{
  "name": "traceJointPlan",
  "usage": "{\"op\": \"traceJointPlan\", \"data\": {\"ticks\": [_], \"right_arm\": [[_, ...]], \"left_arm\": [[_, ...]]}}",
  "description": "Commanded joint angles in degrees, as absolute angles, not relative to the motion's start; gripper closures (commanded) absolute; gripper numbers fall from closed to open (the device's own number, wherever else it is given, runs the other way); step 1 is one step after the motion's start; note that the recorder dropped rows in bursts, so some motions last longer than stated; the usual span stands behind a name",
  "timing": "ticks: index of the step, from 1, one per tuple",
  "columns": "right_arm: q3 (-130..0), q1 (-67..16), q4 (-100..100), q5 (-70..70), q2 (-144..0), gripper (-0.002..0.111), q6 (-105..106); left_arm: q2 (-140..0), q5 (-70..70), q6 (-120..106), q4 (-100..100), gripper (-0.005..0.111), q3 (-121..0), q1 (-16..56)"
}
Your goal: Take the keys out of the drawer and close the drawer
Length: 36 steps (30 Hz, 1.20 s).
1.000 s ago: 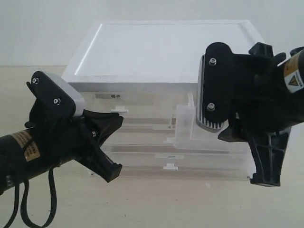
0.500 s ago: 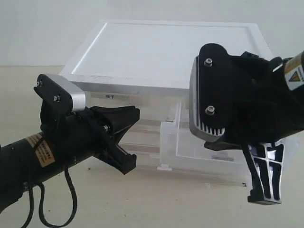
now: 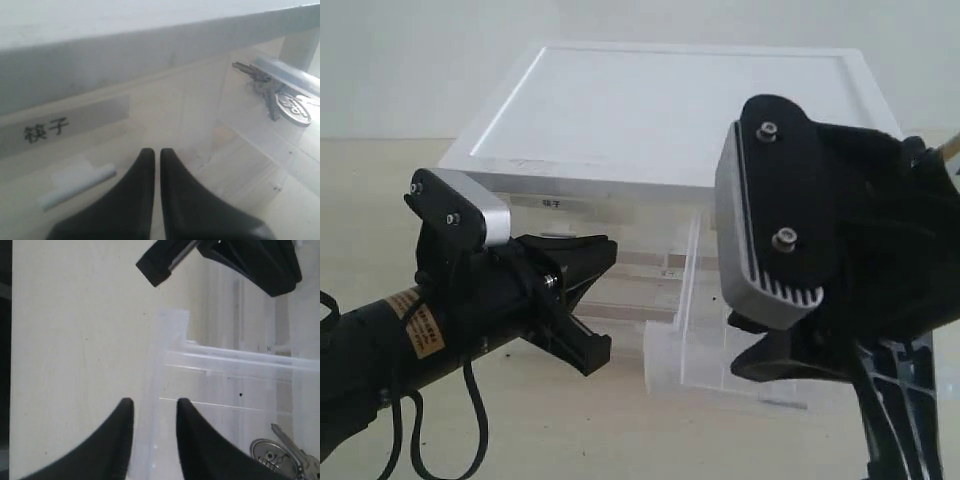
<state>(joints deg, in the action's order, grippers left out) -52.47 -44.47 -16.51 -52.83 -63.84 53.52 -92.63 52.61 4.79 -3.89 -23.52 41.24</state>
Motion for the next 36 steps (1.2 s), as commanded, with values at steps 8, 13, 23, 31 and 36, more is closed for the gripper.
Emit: {"op": "traceJointPlan", "data": {"ticks": [8, 13, 23, 31, 36], "right_arm": [[-52.72, -44.59, 4.35, -42.51, -55.33, 0.081, 22.79], [-52.72, -44.59, 42.41, -46.74, -55.56, 0.094, -15.82], [-50.93, -44.05, 52.22, -55.64, -55.6, 0.108, -30.54], [-46.17, -29.01, 43.89, -39.17, -57.88, 0.108, -33.32], [-46.03, -23.63, 36.14, -33.5, -62.06, 0.108, -26.68]], "left_arm": [[-92.67, 52.3, 4.29, -3.84, 0.102, -23.62, 41.2], [-92.67, 51.86, 3.38, -3.84, 0.102, -23.62, 41.2], [-92.02, 50.53, 1.94, -3.84, 0.102, -22.84, 41.2], [-88.04, 50.53, 2.08, -3.84, 0.102, -19.58, 41.2], [-86.33, 50.86, 2.08, -3.68, 0.102, -19.35, 41.2]]}}
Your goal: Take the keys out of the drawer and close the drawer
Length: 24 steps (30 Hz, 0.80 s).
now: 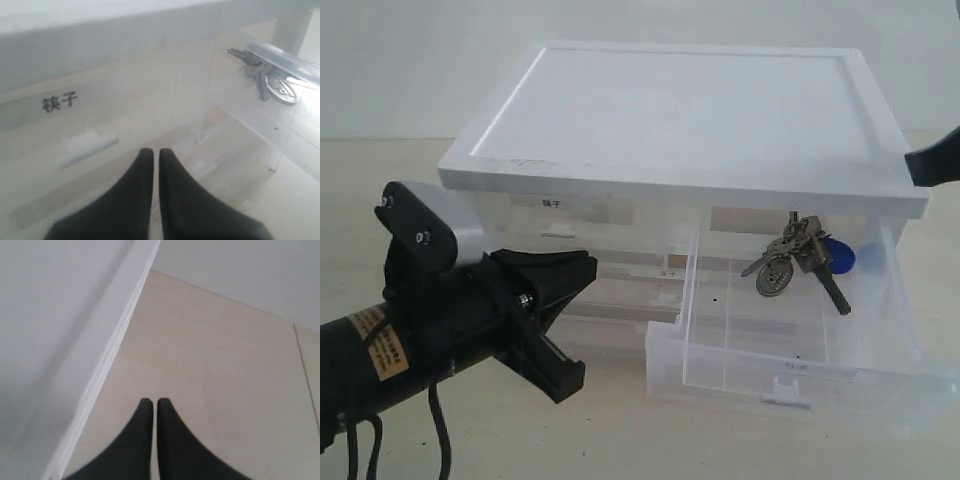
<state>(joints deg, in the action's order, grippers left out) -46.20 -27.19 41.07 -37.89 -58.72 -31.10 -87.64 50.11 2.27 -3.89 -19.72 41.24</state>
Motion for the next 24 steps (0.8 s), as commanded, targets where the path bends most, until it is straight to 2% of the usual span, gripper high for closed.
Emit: {"op": "traceJointPlan", "data": {"ticks": [1, 8, 15, 24], "right_arm": [[-46.03, -23.21, 36.02, -32.33, -63.24, 0.108, -26.55], [-48.73, -22.94, 34.0, -25.94, -69.43, 0.108, -26.22], [-51.13, -22.94, 33.96, -11.44, -75.82, 0.108, -25.14], [-58.16, -22.94, 33.96, -11.34, -83.91, 0.108, -24.89]], "left_arm": [[-86.33, 51.29, 2.08, -3.68, 0.102, -19.35, 41.2], [-86.33, 51.19, 2.8, -3.42, 0.102, -19.35, 41.2], [-86.33, 50.83, 3.62, -3.42, 0.102, -19.35, 41.2], [-86.33, 49.67, 4.04, -4.24, 0.102, -19.35, 41.2]]}}
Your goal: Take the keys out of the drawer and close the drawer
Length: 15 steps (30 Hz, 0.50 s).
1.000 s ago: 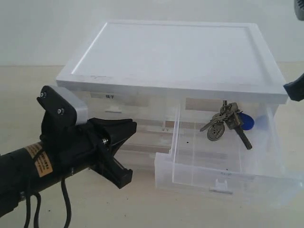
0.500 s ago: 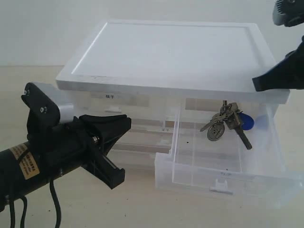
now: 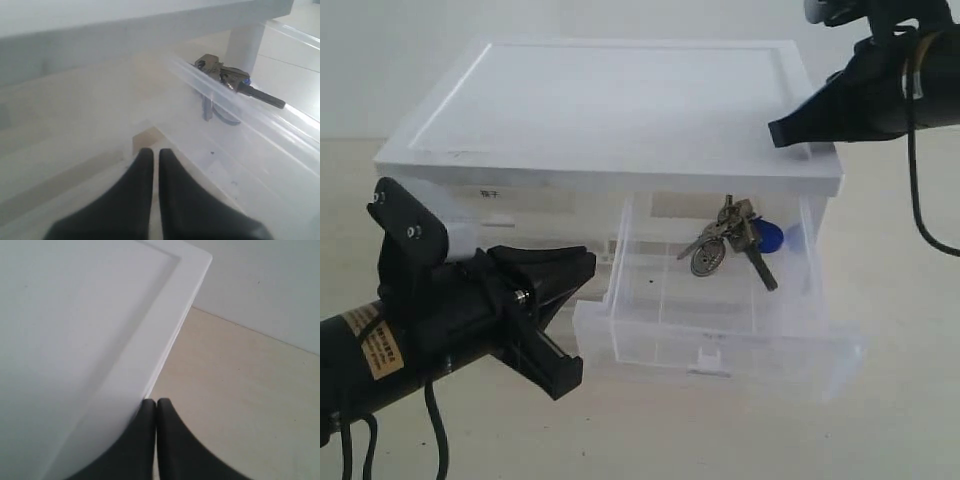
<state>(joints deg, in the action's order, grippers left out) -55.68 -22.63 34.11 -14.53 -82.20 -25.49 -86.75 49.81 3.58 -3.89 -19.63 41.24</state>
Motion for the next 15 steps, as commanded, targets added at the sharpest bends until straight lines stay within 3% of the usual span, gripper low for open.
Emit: {"op": "traceJointPlan", "data": {"ticks": [1, 15], "right_arm": [[-58.51, -22.94, 33.96, -10.84, -83.97, 0.108, -24.89], [-58.9, -22.94, 34.09, -15.0, -76.14, 0.108, -25.0]], "left_arm": [[-86.33, 49.67, 4.04, -4.58, 0.102, -19.35, 41.2], [-86.33, 49.04, 4.36, -8.26, 0.102, -19.35, 41.2]]}}
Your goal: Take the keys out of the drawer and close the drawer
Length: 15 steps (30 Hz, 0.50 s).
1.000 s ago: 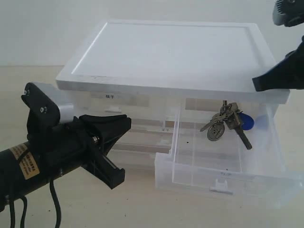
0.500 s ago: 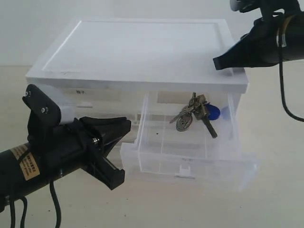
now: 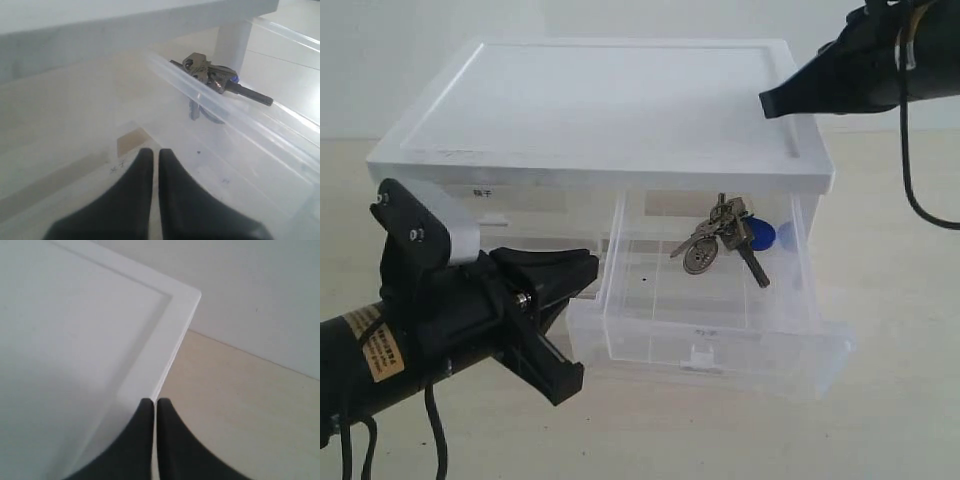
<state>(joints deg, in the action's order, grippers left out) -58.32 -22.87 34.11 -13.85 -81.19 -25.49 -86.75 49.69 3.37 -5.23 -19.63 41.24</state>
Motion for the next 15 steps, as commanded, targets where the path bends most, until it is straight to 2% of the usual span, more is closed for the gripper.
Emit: {"op": "traceJointPlan", "data": {"ticks": [1, 7, 12, 15], "right_arm": [[-58.9, -22.94, 34.09, -16.04, -74.52, 0.108, -25.14], [-58.9, -22.94, 35.27, -25.98, -66.53, 0.108, -23.15], [-58.9, -22.94, 32.99, -27.63, -64.55, 0.108, -23.06], [-58.12, -22.94, 32.44, -28.48, -64.67, 0.108, -23.03]], "left_arm": [[-86.33, 49.04, 4.53, -9.47, 0.102, -19.35, 41.2], [-79.95, 51.29, 3.36, -3.41, 0.102, -16.75, 41.2], [-68.78, 47.64, 1.32, -2.29, 0.102, -14.23, 41.2], [-61.71, 41.93, -6.29, 11.93, 0.102, -14.09, 41.2]]}}
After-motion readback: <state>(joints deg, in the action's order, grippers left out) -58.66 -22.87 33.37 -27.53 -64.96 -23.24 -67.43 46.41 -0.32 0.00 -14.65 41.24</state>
